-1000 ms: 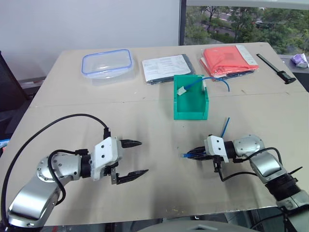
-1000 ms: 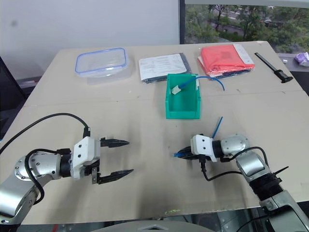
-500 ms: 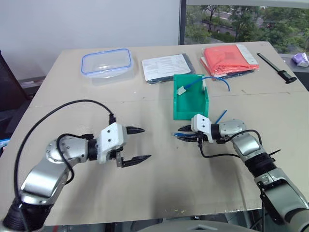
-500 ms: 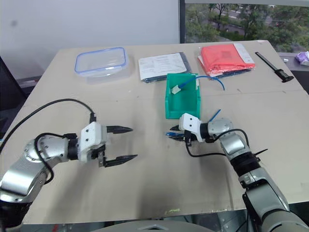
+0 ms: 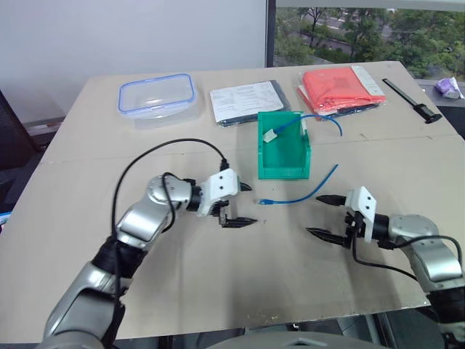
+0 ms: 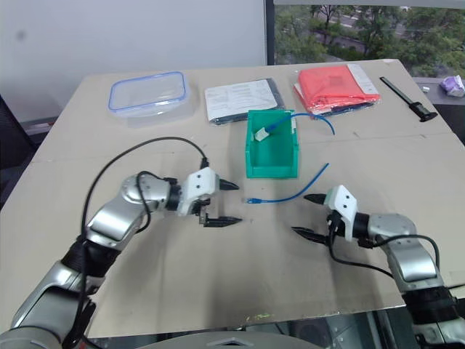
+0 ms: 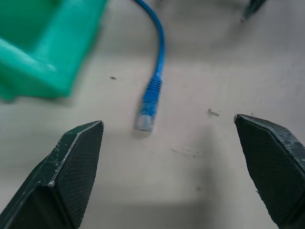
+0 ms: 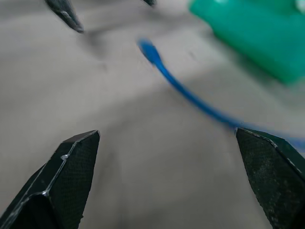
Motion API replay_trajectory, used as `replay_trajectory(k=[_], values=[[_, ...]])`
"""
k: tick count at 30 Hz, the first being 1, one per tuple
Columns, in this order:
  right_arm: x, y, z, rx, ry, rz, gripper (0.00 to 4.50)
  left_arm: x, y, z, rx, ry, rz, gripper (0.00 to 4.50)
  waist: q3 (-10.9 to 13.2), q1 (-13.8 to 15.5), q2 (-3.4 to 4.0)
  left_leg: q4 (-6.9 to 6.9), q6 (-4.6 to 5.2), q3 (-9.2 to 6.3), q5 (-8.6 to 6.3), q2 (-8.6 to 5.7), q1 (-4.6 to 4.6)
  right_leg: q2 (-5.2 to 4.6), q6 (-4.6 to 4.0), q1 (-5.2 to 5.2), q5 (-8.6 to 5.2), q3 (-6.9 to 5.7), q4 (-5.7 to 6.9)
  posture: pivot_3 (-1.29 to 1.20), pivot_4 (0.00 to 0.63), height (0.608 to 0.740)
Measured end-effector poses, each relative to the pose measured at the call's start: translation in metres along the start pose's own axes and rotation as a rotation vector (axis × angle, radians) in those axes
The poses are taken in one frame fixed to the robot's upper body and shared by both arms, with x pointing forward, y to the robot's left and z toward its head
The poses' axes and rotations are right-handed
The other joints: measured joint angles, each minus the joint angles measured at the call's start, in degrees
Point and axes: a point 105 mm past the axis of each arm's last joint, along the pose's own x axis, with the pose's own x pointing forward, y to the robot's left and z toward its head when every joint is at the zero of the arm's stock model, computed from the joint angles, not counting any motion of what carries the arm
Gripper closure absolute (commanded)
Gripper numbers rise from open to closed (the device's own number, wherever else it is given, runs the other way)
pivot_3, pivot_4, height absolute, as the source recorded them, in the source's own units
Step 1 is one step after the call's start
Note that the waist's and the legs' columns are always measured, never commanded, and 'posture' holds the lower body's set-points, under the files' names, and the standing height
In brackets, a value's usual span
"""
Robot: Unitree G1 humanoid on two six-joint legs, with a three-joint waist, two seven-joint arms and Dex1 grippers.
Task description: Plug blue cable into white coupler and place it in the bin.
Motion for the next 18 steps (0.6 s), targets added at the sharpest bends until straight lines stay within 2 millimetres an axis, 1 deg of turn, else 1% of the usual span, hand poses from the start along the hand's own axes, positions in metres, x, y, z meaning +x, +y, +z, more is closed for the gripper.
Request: replay_trajectory(k=[1,4,5,6,7,8,10,11,12,15,18], values=[[-0.002,-0.003,0.000,0.000,-0.011,-0.034,0.02,0.005,0.002,-0.002,-0.003,0.002,-0.014,0.00,0.0,0.1,-0.01,0.05,0.00,-0.02,0.00,0.00,-0.01,0.13,0.01,0.00,0.00,-0.03,0.00,0.00,0.150,0.740],[-0.003,-0.003,0.001,-0.002,-0.022,-0.061,0.02,0.011,0.007,-0.006,-0.007,0.017,-0.025,0.00,0.0,0.2,-0.03,0.12,0.01,-0.02,0.00,0.00,-0.02,0.18,0.04,0.03,0.02,-0.02,0.01,0.00,0.150,0.740],[-0.004,-0.002,-0.001,0.004,-0.023,-0.067,0.00,0.014,0.010,-0.006,0.001,0.024,-0.028,0.39,0.0,0.2,-0.03,0.12,0.01,-0.02,0.00,0.00,-0.02,0.18,0.06,0.03,0.03,0.00,0.00,0.00,0.150,0.740],[-0.004,-0.002,-0.001,0.005,-0.023,-0.068,0.00,0.014,0.010,-0.006,0.004,0.025,-0.029,0.49,0.0,0.2,-0.03,0.13,0.01,-0.02,0.00,-0.01,-0.02,0.17,0.08,0.04,0.05,0.00,0.00,0.00,0.150,0.740],[-0.004,-0.002,-0.001,0.012,-0.028,-0.073,0.00,0.015,0.011,-0.006,0.004,0.024,-0.029,0.76,0.0,0.2,-0.03,0.13,0.01,-0.01,0.00,-0.01,-0.02,0.16,0.09,0.05,0.05,0.02,-0.01,0.00,0.150,0.740],[-0.004,-0.001,-0.001,0.025,-0.041,-0.077,0.00,0.017,0.013,-0.005,0.001,0.019,-0.028,1.16,0.0,0.3,-0.03,0.13,0.01,-0.01,0.00,-0.01,-0.02,0.16,0.10,0.05,0.06,0.01,-0.01,0.00,0.150,0.740],[-0.003,0.007,0.007,0.035,-0.106,-0.050,0.00,0.020,0.019,-0.004,0.003,0.013,-0.021,2.21,0.0,0.3,-0.04,0.14,0.01,-0.03,0.00,-0.02,-0.02,0.15,0.11,0.07,0.06,0.00,-0.01,0.00,0.150,0.740],[-0.003,0.009,0.010,0.029,-0.119,-0.039,0.00,0.021,0.019,-0.005,0.002,0.011,-0.019,2.55,0.0,0.3,-0.04,0.14,0.01,-0.03,0.00,-0.02,-0.02,0.16,0.11,0.07,0.06,0.00,-0.02,0.00,0.150,0.740],[-0.003,0.009,0.011,0.028,-0.124,-0.037,0.00,0.021,0.019,-0.005,0.002,0.009,-0.018,2.95,0.0,0.3,-0.04,0.14,0.01,-0.02,0.00,-0.02,-0.01,0.16,0.11,0.07,0.06,0.00,-0.02,0.00,0.150,0.740],[-0.005,0.013,0.011,0.047,-0.145,-0.015,0.00,0.023,0.019,-0.004,0.005,-0.004,-0.021,4.48,0.0,0.3,-0.04,0.15,0.01,-0.03,0.00,-0.01,-0.01,0.15,0.11,0.08,0.06,0.00,-0.02,0.00,0.150,0.740],[-0.008,0.016,0.014,0.059,-0.160,0.013,0.00,0.023,0.018,-0.004,0.008,-0.007,-0.036,4.48,0.0,0.3,-0.04,0.15,0.01,-0.03,0.00,-0.01,-0.01,0.15,0.11,0.07,0.06,0.01,-0.02,0.00,0.150,0.740]])
